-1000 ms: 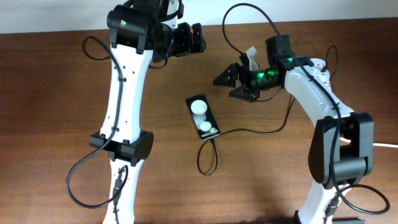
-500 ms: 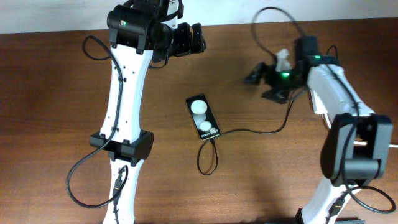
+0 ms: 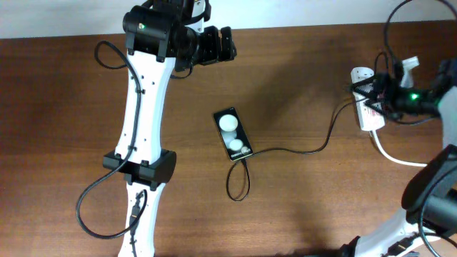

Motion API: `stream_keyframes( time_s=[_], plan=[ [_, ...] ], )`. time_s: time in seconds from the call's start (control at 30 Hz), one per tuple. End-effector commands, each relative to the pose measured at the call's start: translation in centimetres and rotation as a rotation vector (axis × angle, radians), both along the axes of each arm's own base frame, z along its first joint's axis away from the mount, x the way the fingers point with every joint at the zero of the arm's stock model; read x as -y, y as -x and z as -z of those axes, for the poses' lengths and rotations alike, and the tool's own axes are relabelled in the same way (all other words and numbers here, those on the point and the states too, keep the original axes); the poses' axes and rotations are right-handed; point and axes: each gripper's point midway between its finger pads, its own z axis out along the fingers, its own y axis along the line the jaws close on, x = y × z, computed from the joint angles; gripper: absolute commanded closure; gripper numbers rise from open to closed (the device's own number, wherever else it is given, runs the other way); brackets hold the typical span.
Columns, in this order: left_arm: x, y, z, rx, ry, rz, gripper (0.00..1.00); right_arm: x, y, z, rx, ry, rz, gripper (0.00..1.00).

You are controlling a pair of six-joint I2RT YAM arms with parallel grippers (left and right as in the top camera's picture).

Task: Plug charger to phone and switch on socket
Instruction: 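Move the right gripper to the power strip's orange switch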

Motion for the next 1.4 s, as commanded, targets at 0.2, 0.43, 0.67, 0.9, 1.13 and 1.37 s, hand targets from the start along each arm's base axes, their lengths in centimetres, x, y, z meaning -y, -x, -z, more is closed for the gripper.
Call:
stream_keyframes(
  time_s=[0.2, 0.43, 0.67, 0.9, 1.13, 1.37],
  plan=[
    [-0.3, 0.6, -2.2, 0.058, 0.005, 0.009, 0.01, 8.8, -3.0, -8.7, 0.136, 0.438, 0.186, 0.01],
    [-0.3, 0.6, -2.2, 0.058, 0.005, 0.009, 0.01, 11.6, -4.8, -9.7, 0.17, 0.385, 0.279, 0.02],
    [-0.3, 0.6, -2.2, 0.058, 0.005, 0.01, 0.01, 12.4, -6.3, -6.1, 0.123, 0.313, 0.26, 0.01],
    [-0.3, 0.6, -2.2, 0.058, 0.005, 0.009, 0.01, 11.5, -7.9, 1.1, 0.045, 0.302, 0.148, 0.01],
    [-0.3, 0.6, -2.2, 0.058, 0.005, 0.009, 0.01, 10.3, -9.1, 6.8, -0.108, 0.39, 0.15, 0.01],
    [-0.3, 0.6, -2.2, 0.058, 0.005, 0.009, 0.01, 9.6, -9.6, 9.1, -0.14, 0.373, 0.14, 0.01]
  ],
)
